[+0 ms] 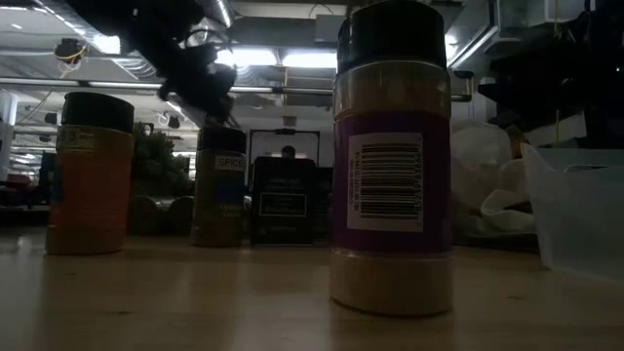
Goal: Sort spices by type
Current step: Put the orange seasoning pack into the dark blue bin
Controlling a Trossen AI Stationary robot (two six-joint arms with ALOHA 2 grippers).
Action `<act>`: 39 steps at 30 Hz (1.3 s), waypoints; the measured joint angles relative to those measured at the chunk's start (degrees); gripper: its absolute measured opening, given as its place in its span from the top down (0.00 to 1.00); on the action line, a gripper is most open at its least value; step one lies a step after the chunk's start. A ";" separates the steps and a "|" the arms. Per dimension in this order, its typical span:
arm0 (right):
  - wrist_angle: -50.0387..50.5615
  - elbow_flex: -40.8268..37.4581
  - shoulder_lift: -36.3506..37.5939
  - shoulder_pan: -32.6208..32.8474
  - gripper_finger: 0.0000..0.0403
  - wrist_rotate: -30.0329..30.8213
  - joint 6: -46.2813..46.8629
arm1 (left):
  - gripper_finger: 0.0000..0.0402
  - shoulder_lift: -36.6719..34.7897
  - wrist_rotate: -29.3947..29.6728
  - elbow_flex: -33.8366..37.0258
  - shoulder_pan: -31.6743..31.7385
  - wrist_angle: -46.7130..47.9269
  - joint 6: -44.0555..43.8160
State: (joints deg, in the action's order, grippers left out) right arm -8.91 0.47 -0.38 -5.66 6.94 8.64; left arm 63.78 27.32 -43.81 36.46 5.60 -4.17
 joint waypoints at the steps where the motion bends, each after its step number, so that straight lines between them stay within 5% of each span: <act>1: 0.00 0.01 0.00 -0.01 0.33 0.00 0.00 | 0.99 -0.26 0.46 -0.02 0.43 2.14 -1.32; 9: 0.00 0.00 0.00 -0.01 0.33 0.00 0.00 | 0.99 1.10 0.63 5.63 3.63 5.56 -9.31; 23: -0.03 0.01 0.02 -0.01 0.33 -0.02 0.00 | 0.98 5.18 0.60 11.57 7.60 -5.61 -8.80; 39: -0.69 0.02 0.00 -0.01 0.33 0.04 0.00 | 0.66 6.95 0.36 11.56 7.53 -6.96 -8.98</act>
State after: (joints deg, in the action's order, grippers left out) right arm -9.59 0.49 -0.38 -5.66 6.98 8.64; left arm 70.73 27.68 -32.25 43.99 -1.36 -13.15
